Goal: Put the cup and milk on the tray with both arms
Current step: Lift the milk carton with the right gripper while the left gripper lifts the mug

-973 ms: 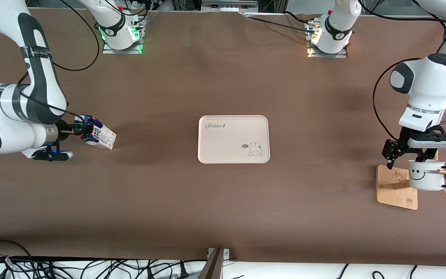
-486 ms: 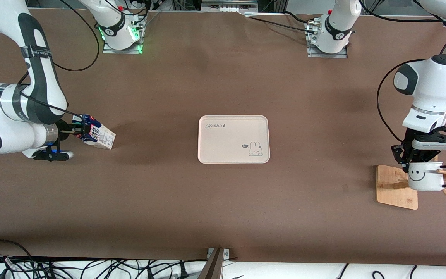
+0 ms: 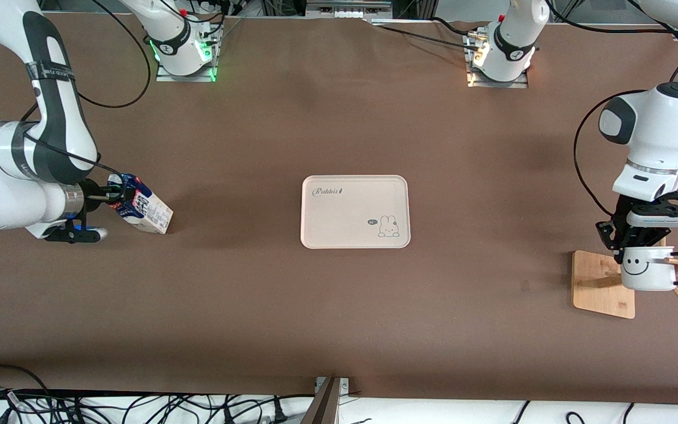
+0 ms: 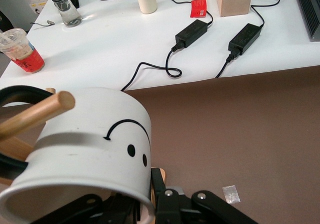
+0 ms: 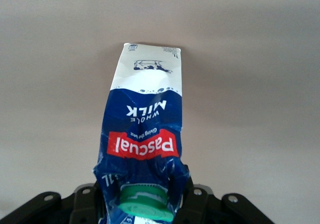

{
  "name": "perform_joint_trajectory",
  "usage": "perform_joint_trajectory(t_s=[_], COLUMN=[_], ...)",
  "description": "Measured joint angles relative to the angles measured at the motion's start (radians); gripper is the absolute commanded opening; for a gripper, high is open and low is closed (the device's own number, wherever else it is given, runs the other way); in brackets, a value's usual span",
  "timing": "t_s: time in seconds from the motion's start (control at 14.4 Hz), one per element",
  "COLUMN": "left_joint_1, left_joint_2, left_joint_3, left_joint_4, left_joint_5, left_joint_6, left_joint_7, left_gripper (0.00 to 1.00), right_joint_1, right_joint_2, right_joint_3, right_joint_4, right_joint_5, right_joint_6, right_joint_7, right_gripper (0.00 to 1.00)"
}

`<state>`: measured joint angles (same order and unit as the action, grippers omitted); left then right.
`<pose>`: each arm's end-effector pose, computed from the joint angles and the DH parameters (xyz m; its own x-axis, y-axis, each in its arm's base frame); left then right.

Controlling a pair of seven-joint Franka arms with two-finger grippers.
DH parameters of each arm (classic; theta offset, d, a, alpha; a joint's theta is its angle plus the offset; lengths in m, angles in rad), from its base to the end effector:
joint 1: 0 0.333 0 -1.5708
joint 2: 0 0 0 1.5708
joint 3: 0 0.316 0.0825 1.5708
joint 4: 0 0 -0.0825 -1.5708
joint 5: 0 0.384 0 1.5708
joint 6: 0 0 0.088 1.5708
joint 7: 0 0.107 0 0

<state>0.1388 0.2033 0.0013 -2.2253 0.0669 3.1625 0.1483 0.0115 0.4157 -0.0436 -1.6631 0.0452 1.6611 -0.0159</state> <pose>0.5901 0.0771 0.3687 0.7480 -0.1104 0.6545 -0.0215 -0.9896 -0.1423 0.6157 -0.0129 0.3408 0.9141 -0.0213 -0.4049 -0.0358 -0.9990 -0.0283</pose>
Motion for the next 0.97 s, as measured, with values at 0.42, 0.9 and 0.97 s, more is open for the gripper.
perform_joint_trajectory(t_s=[0.42,0.9,0.97], left_joint_1=[-0.045,-0.119,-0.124], left_joint_2=[-0.06,-0.11,-0.115], left_joint_3=[-0.005,-0.03,-0.039], left_joint_4=[0.005,0.042,0.067], left_joint_5=[0.001,0.001,0.001], left_joint_6=[-0.073,-0.277,-0.343], left_joint_7=[0.0,0.0,0.0], left_gripper=[0.0,0.0,0.0], right_joint_1=[0.001,0.007,0.009], right_joint_2=[-0.034,-0.114,-0.121], right_joint_3=[0.005,0.182,0.221], right_joint_4=[0.001,0.011,0.017], right_joint_5=[0.002,0.063,0.064], right_joint_6=[-0.045,-0.06,-0.051], right_joint_7=[0.0,0.251,0.313], right_gripper=[0.56,0.54,0.54])
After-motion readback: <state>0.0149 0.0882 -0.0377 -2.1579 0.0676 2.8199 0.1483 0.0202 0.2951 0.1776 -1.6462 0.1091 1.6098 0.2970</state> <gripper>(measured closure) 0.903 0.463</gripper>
